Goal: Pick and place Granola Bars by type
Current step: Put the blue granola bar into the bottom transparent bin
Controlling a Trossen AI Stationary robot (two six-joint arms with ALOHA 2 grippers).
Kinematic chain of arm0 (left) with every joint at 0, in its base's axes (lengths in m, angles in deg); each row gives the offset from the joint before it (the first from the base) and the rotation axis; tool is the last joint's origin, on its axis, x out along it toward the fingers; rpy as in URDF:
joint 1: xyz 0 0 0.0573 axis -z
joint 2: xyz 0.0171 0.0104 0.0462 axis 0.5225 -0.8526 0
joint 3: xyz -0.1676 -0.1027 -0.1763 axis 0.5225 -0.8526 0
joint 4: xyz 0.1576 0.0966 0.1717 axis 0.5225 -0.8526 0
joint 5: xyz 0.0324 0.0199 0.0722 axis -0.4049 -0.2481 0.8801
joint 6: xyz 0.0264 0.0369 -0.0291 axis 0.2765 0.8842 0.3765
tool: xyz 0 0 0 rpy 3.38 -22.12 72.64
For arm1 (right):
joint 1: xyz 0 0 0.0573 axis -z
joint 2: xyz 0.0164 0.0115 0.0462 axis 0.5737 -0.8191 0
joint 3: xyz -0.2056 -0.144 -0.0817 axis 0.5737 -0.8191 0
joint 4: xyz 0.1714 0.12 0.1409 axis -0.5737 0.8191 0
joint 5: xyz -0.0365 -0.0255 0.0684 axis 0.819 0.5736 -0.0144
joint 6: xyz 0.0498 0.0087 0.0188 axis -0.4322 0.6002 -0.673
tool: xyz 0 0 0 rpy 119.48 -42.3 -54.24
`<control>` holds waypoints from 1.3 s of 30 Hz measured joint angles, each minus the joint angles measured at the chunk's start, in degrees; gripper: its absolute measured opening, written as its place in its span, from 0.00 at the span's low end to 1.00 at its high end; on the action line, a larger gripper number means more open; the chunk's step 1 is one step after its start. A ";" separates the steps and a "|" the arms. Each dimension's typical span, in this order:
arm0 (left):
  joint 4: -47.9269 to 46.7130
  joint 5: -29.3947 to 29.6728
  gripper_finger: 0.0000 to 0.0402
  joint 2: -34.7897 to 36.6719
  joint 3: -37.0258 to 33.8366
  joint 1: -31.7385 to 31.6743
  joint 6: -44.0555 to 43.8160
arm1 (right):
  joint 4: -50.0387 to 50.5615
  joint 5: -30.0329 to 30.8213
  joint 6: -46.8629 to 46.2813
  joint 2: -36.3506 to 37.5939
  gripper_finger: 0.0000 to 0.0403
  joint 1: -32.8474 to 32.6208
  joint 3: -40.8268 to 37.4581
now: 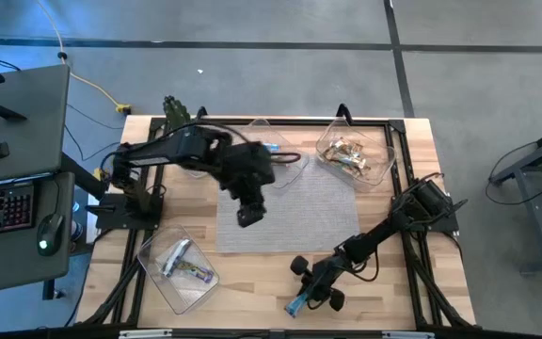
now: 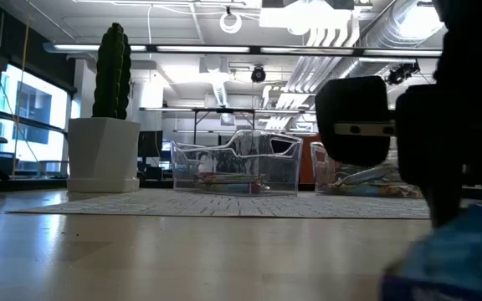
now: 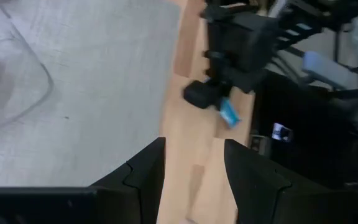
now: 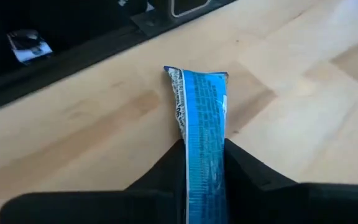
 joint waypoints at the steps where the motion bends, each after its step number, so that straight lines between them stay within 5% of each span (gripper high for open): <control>1: -0.13 0.01 0.39 0.76 0.00 0.83 -0.76 | -0.10 0.00 0.95 0.18 0.16 0.16 0.00; 7: 0.32 5.18 0.39 7.18 0.04 6.32 -4.22 | -5.19 6.26 11.30 4.15 0.15 3.33 -0.02; 10: 0.28 10.77 0.39 9.76 0.07 8.81 -4.53 | -19.39 11.10 18.60 4.49 0.15 7.36 0.10; 14: 0.32 19.22 0.39 12.05 0.07 11.33 -4.70 | -29.28 7.40 12.84 2.04 0.14 14.83 6.93; 20: -1.60 29.87 0.39 13.40 0.07 12.63 -4.41 | -17.50 1.10 7.23 -8.07 0.13 19.11 30.32; 29: -6.86 32.50 0.39 13.42 -3.11 12.50 -7.93 | 8.31 4.90 8.39 -26.60 0.12 16.30 63.45; 34: -6.77 31.82 0.39 13.48 -7.09 12.50 -8.71 | 11.53 10.55 5.77 -32.98 0.13 15.54 74.46; 39: -6.93 31.07 0.39 13.46 -9.47 12.48 -10.03 | 21.11 13.09 5.70 -34.72 0.13 15.51 76.75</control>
